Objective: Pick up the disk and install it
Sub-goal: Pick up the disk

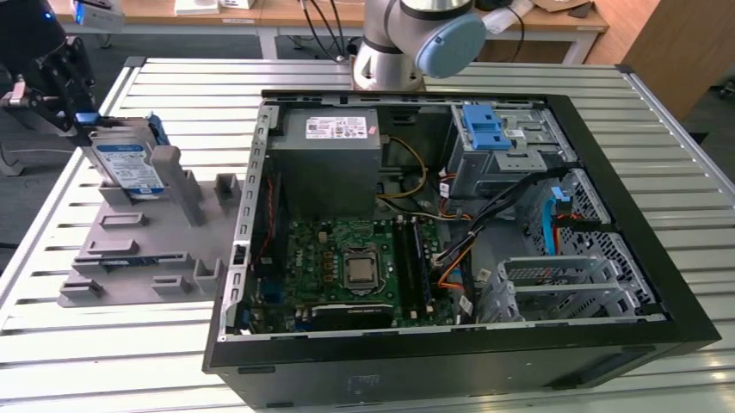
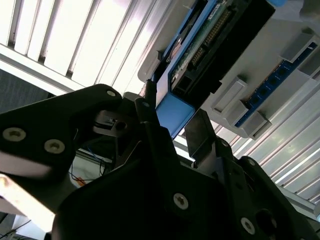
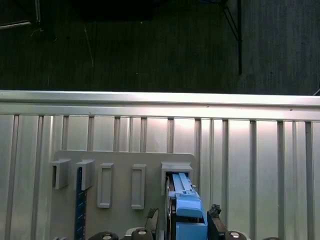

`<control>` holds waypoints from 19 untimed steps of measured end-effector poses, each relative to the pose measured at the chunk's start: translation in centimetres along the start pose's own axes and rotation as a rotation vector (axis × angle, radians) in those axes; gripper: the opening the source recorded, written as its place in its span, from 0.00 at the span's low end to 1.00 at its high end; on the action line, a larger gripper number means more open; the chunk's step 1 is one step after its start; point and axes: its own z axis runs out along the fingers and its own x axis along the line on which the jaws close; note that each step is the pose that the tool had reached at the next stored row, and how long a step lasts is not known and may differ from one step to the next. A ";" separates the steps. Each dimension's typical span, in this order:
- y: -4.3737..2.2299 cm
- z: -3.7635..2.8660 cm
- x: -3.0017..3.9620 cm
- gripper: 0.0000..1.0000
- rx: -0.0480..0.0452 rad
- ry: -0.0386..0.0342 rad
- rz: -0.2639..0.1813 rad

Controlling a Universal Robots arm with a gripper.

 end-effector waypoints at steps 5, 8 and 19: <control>0.00 0.18 -0.03 0.50 0.0000 0.0000 0.000; 0.00 0.46 -0.08 0.50 0.0000 0.0000 0.000; -0.01 1.06 -0.27 0.50 -0.0002 0.0020 0.006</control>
